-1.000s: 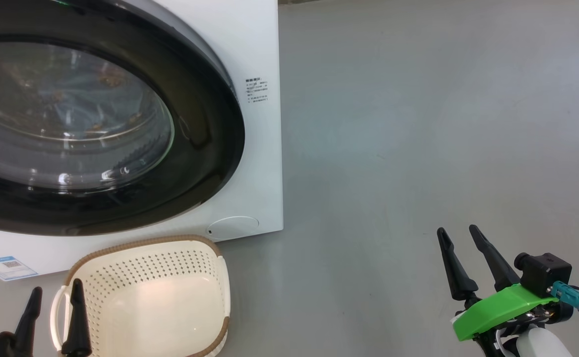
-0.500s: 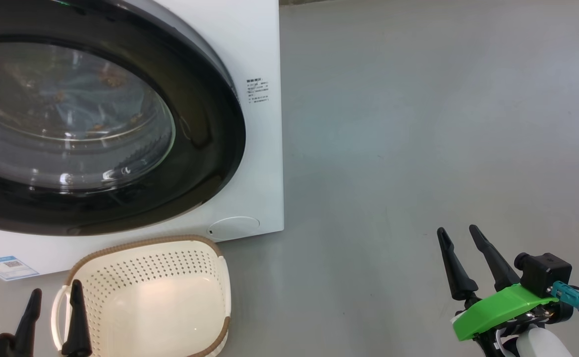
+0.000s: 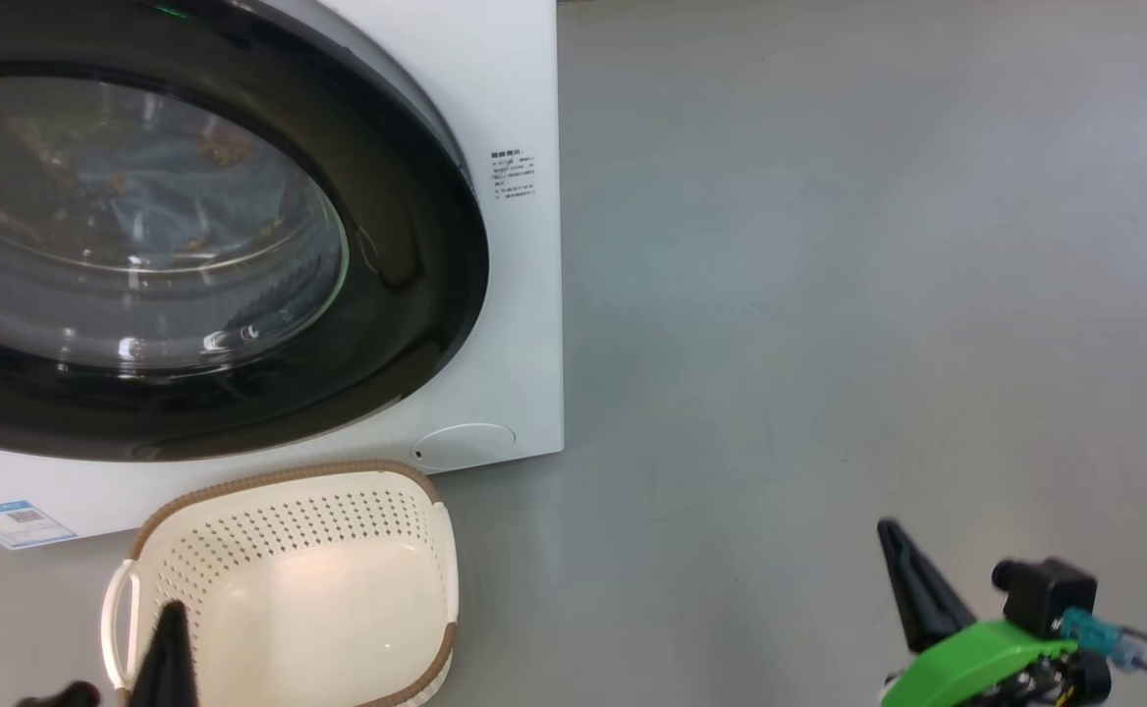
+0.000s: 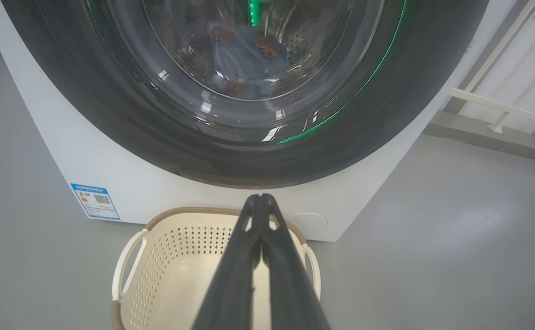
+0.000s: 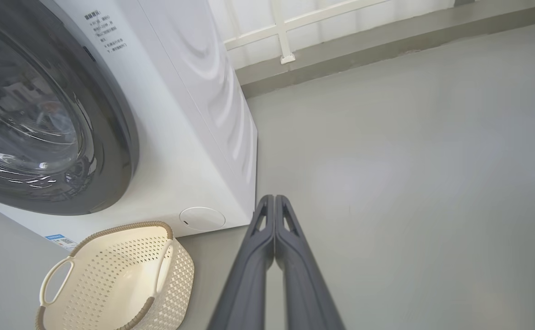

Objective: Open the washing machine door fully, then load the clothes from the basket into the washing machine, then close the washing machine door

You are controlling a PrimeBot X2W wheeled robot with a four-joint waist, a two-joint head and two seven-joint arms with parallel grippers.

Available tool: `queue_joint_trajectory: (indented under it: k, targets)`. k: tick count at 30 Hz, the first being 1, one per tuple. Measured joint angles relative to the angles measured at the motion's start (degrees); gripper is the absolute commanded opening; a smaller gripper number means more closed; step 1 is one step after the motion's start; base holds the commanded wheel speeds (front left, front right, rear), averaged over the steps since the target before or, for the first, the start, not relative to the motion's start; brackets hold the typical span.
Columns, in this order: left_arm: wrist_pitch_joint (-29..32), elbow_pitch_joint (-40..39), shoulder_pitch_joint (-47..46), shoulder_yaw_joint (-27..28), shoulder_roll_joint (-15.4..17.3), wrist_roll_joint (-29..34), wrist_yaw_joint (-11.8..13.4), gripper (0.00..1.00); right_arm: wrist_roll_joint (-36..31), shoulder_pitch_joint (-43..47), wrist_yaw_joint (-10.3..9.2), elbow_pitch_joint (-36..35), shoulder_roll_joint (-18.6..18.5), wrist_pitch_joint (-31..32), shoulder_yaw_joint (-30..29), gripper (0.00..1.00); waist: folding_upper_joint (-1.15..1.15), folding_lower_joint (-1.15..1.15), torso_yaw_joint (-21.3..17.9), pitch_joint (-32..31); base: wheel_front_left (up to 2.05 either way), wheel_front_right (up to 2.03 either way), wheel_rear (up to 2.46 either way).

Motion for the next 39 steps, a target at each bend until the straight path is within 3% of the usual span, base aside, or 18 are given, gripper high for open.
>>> queue_joint_trajectory:
  k: [39]
  targets:
    - [6.08,1.19,-0.3,-0.12,-1.4,-20.08,0.02,0.0,19.91,1.52,0.0,-2.44,1.32,5.5,-3.7,0.0,0.0,0.01,2.13,-1.72,0.0,0.0,0.0]
